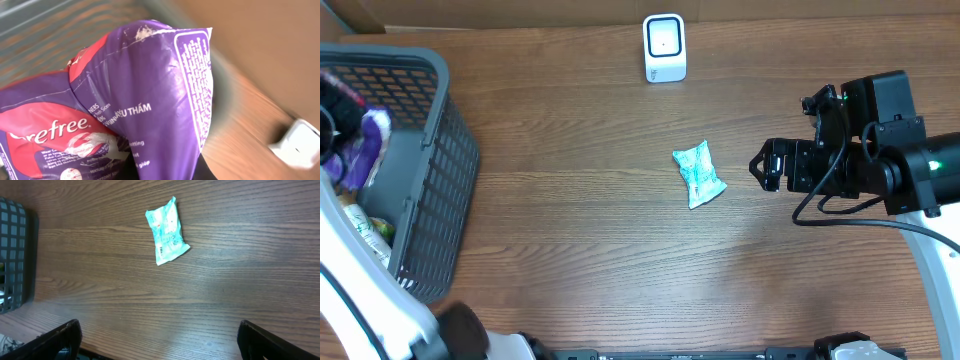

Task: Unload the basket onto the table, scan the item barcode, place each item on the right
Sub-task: 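Place the purple pack left of the green pack and release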

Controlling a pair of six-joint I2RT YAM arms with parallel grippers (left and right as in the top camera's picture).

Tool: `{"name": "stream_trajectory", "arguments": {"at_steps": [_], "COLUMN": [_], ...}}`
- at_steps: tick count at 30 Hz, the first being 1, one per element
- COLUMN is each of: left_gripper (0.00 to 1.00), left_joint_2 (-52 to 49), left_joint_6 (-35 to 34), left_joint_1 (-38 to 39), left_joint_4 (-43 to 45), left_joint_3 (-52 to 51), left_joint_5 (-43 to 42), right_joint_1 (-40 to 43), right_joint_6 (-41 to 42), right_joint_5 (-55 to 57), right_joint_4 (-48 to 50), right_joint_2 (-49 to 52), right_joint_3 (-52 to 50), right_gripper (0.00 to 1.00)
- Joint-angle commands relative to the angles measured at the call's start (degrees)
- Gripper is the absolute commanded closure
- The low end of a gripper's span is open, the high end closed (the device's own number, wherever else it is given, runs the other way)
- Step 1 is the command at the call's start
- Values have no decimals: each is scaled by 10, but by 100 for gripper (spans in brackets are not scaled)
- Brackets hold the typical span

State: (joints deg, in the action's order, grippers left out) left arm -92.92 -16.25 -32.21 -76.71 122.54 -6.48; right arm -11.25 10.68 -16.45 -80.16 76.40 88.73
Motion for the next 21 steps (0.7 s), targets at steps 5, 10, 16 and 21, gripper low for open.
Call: {"name": "stream_trajectory", "arguments": {"at_steps": [5,10,16,21], "left_gripper": [96,96,96,96], "left_joint_2": [21,-23,-111,-184], "left_joint_6": [98,49,3,-12], "left_joint_1": [244,397,513,563], "left_joint_4": [-30,8,94,141], "left_joint_3": [-17,-111,-227,-267], "left_joint_5": [-56,-23,-12,-17], "right_joint_1": [-2,-2,-2,-2], "right_joint_6": [0,-1,-1,-1], "right_joint_5": [3,3,3,3], "right_joint_4": [3,3,3,3], "right_joint_2": [-1,-1,-1,-1], "right_joint_3": [12,12,12,12], "right_gripper": [0,0,0,0]}}
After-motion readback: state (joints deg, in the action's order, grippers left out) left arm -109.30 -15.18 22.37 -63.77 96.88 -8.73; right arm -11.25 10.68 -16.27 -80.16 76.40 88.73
